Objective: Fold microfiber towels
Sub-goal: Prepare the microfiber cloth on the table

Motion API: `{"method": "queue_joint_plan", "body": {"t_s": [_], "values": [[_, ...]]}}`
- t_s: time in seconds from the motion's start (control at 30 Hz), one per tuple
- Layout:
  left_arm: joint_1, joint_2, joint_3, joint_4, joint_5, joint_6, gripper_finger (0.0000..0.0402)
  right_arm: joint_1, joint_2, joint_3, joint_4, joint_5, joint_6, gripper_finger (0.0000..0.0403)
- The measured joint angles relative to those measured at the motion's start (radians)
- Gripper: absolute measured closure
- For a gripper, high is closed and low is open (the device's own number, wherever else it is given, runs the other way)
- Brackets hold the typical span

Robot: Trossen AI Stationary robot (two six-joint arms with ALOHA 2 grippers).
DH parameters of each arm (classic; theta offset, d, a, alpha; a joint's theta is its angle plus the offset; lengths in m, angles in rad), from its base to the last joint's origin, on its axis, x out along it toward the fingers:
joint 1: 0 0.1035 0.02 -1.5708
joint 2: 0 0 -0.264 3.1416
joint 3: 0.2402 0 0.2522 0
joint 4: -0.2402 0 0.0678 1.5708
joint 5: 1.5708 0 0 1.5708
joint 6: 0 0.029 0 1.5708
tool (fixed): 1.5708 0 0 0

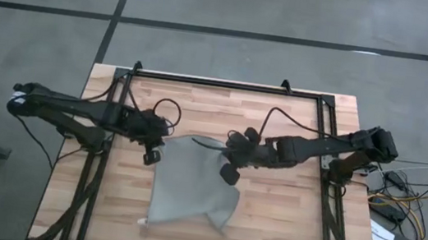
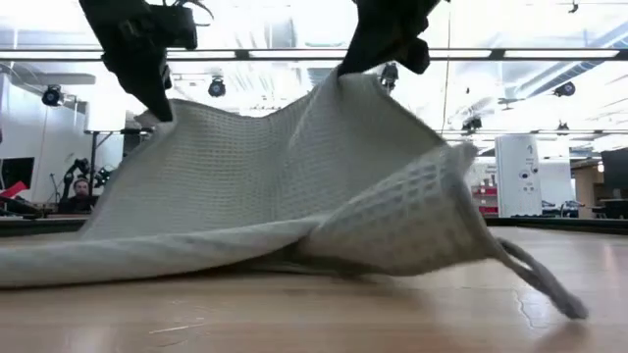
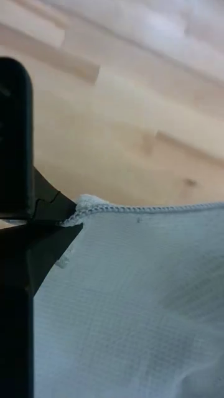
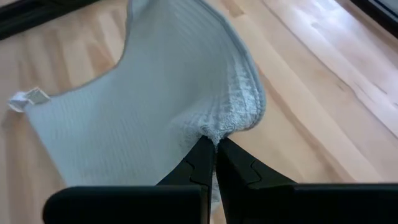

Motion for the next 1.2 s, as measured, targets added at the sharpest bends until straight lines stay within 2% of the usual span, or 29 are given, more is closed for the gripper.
{"method": "queue_joint_plan", "body": {"t_s": [0.7, 1.2], "values": [[0.191, 0.004, -0.002, -0.011, -0.008, 0.168, 0.04, -0.109, 0.0, -0.074, -0.009, -0.001, -0.028, 0.0394], [0.262, 0.098, -0.068, 0.002, -0.003, 0.236, 0.04, -0.168, 0.0, -0.083, 0.027, -0.001, -0.054, 0.0394]]}}
